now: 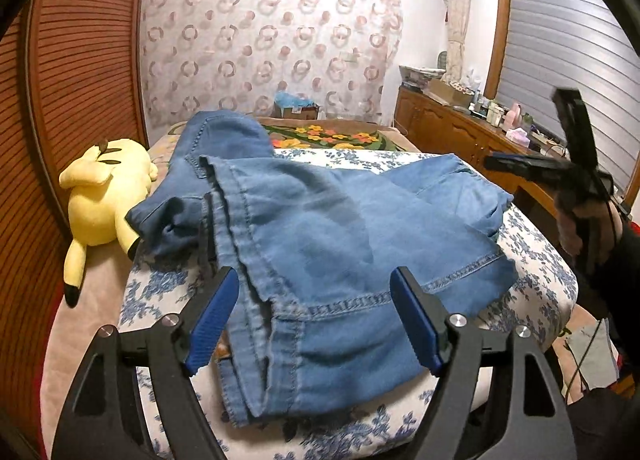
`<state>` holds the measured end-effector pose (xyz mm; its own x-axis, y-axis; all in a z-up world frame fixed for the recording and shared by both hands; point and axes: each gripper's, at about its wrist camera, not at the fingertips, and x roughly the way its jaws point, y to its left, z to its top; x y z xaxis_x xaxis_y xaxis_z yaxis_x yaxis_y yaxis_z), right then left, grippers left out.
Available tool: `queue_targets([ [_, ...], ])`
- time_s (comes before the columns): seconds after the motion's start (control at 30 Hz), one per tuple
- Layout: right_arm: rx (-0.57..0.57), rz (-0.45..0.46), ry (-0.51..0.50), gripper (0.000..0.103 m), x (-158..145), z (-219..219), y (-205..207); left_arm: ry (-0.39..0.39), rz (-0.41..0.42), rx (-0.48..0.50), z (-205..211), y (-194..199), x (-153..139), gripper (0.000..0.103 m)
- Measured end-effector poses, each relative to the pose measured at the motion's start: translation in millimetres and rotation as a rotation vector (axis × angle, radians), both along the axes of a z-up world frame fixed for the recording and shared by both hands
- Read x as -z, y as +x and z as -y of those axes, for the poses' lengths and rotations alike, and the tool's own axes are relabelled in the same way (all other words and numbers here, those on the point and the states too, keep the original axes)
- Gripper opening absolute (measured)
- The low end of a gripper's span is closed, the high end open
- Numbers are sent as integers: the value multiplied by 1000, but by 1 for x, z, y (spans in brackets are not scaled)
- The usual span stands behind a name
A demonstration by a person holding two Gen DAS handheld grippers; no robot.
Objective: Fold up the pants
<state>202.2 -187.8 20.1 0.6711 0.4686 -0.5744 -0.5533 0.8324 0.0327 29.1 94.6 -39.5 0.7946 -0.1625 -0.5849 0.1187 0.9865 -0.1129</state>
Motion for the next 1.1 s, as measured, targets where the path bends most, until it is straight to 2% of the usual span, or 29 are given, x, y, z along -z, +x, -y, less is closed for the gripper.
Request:
queue_targets([
  [0.17,109,-3,4,50,10,50,-16,12,-2,15,15,9,0,79],
  [0.37,193,-37,-5,52,23,80,-26,27,-8,43,31,16,0,79],
  [0.53,247,-80,-3,52,32,81,-30,45,-13,60,41,21,0,79],
  [0.83,287,-121,25,52,20,101,-35,41,-13,76,54,28,-2,79],
  [1.1,353,-175,65,53,24,111,-10,35,-39,99,67,35,9,79],
])
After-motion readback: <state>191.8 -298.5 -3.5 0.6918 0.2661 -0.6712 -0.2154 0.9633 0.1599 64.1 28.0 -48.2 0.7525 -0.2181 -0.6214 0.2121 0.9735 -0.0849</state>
